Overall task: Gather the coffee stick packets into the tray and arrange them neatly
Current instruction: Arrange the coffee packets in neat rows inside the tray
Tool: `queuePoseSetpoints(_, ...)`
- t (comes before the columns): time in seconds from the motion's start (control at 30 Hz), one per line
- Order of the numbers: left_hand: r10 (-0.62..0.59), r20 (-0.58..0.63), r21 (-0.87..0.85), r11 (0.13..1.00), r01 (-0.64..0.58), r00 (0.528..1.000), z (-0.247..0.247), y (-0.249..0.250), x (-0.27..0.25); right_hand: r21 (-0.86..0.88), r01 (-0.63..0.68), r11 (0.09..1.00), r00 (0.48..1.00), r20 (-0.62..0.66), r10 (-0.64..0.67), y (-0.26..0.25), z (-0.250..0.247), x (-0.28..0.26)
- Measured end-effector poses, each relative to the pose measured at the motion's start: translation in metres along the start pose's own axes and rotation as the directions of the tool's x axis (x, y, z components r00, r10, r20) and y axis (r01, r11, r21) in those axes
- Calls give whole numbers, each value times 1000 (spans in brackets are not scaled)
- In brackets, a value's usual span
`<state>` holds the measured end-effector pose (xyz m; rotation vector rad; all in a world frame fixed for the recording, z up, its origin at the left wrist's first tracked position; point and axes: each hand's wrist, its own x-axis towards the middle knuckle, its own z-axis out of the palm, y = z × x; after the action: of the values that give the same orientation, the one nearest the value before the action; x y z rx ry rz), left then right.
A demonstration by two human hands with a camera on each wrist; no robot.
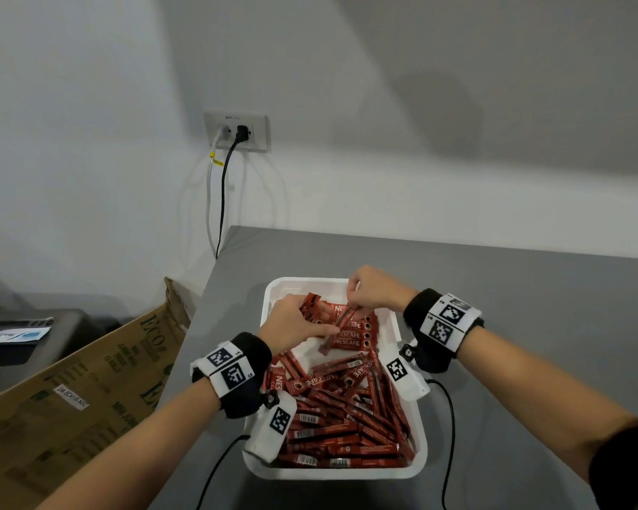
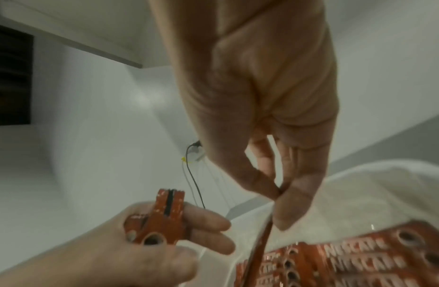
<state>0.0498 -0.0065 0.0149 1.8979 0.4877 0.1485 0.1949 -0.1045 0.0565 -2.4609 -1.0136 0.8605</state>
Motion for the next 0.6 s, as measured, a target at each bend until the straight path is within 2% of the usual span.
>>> queuePoseSetpoints(0.1,-11,-58,110,994,18,998,-5,-4,1,121,17,992,999,-43,-12,0,13,2)
queuePoseSetpoints(0.3,-63,-88,295,952,87,994,-9,-12,0,312,43,949,996,-84,-18,-3,21,4)
queuePoseSetpoints(0.53,-50,-140,436,894,106,989,-11,-17,6,375,32,926,997,-71,-6,4,22,6)
queuePoseSetpoints(0.6,-38,-143,430,898,97,989,-14,-17,8,218,107,970,982,-175,-69,6,26,4)
